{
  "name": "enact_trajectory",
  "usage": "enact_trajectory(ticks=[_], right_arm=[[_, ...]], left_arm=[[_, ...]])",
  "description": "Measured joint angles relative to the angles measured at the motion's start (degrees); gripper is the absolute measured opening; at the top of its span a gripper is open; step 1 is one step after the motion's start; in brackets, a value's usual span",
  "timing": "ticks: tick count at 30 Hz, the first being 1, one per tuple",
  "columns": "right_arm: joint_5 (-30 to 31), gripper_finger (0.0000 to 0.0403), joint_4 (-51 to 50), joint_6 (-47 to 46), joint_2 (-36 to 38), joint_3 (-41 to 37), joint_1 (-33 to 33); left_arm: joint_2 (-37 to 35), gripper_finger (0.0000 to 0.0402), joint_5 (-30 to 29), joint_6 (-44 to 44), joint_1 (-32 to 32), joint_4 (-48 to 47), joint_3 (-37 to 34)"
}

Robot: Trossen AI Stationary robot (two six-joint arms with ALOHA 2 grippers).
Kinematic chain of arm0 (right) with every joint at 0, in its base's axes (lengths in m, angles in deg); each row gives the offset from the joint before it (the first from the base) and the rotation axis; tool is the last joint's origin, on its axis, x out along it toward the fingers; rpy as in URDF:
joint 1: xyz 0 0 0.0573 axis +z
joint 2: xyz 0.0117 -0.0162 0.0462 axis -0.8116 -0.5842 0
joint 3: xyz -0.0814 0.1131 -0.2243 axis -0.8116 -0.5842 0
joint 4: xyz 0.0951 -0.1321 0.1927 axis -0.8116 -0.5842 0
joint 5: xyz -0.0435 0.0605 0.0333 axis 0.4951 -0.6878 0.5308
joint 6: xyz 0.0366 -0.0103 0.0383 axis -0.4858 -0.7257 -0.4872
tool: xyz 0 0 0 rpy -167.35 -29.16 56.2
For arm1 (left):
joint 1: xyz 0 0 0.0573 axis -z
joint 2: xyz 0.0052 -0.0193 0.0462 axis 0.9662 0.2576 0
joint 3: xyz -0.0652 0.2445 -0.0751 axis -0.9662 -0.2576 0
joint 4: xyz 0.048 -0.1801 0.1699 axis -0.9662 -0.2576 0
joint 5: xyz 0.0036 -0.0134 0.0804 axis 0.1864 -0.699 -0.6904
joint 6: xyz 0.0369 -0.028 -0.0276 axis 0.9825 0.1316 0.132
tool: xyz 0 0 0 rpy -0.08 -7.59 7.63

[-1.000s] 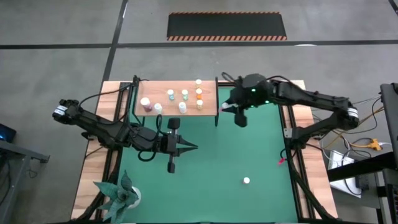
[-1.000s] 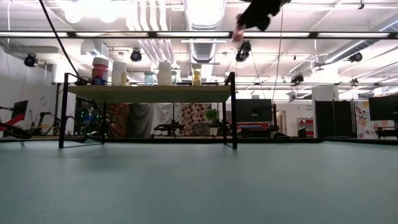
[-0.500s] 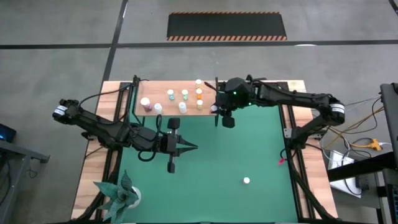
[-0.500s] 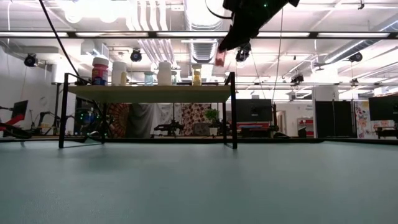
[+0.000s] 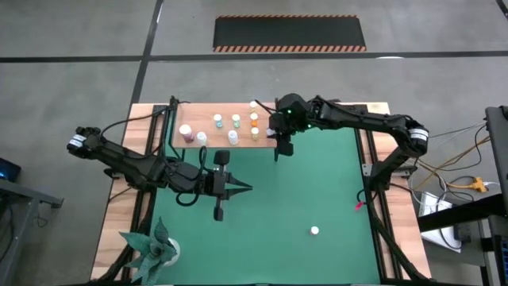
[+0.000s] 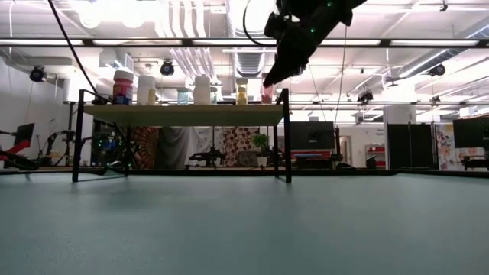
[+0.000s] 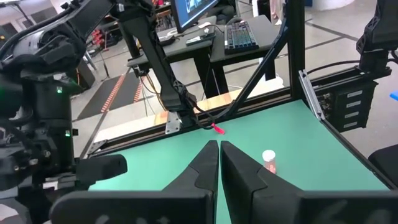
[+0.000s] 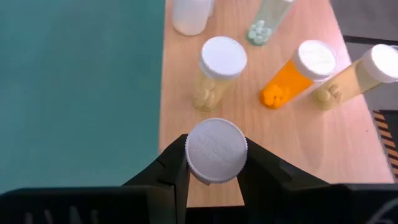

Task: Pick and place medicine bottles onto shelf by color
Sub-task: Put the top small pink pill bottle on the shelf

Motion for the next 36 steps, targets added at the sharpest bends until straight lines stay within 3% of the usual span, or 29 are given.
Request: enact_trajectory(ticks=[14, 36], right_arm=[[0.0, 0.0101, -1.8, 0.1, -0.4, 0.0, -0.5], [0.1, 0.0146, -2.2, -0.4, -0.4, 0.0, -0.5]], left_arm=[[0.0, 0.0000, 0.0, 0.1, 0.0, 0.0, 0.0], [0.0, 0.0000, 0.0, 0.1, 0.0, 0.0, 0.0]])
